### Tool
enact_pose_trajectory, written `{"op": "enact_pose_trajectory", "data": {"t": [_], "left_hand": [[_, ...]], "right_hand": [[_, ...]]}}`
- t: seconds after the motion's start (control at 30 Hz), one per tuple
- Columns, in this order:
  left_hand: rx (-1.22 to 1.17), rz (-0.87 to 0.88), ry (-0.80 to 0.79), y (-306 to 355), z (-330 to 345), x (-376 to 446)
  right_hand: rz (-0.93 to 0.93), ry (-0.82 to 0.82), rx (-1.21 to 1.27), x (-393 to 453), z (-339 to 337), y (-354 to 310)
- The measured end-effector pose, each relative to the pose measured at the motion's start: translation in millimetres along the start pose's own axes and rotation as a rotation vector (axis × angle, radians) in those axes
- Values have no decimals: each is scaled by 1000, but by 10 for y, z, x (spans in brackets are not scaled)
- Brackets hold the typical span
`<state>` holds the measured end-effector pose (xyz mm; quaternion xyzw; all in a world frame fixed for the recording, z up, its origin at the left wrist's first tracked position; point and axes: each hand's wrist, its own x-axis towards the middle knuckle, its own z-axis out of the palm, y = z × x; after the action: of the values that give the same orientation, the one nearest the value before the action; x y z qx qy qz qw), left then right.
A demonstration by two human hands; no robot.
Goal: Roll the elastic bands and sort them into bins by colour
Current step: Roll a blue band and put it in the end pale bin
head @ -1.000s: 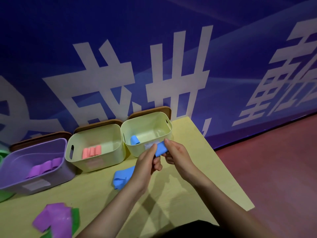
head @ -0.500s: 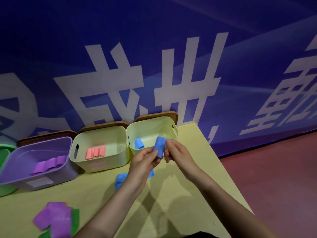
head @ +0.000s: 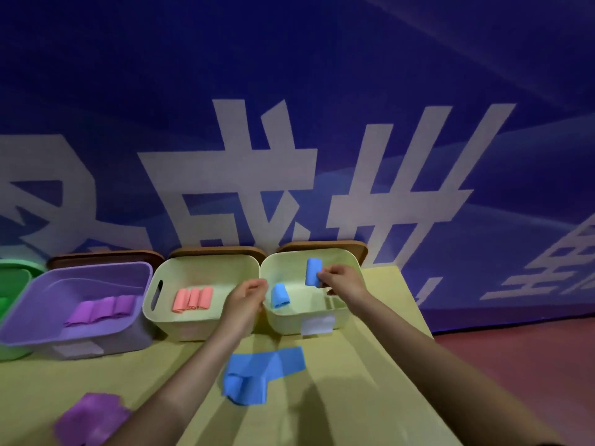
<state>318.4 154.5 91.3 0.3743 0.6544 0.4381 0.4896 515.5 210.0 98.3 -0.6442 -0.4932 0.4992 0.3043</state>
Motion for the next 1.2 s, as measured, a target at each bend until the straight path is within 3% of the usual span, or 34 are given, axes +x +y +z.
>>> {"op": "enact_pose_trajectory", "data": {"t": [0.17, 0.33, 0.47, 0.53, 0.63, 0.8, 1.0, 1.2], "left_hand": [[346, 54, 4, -195, -82, 567], [544, 84, 44, -283, -4, 928], [549, 89, 50, -417, 43, 1024], [521, 98, 64, -467, 39, 1052], [520, 108, 62, -505, 43, 1065], [537, 98, 85, -523, 86, 1058], [558, 107, 77, -521, 109, 1064], [540, 109, 73, -543, 113, 1051]], "right_hand": [[247, -87, -392, 831, 374, 325], [338, -137, -459, 1271, 639, 609], [308, -172, -560, 1468, 781, 703], [321, -120, -479, 1470, 819, 730], [282, -120, -615, 1559, 837, 819], [272, -178, -606, 1470, 823, 741], [217, -92, -532, 1461, 820, 798], [167, -104, -633, 1432, 760, 770]]}}
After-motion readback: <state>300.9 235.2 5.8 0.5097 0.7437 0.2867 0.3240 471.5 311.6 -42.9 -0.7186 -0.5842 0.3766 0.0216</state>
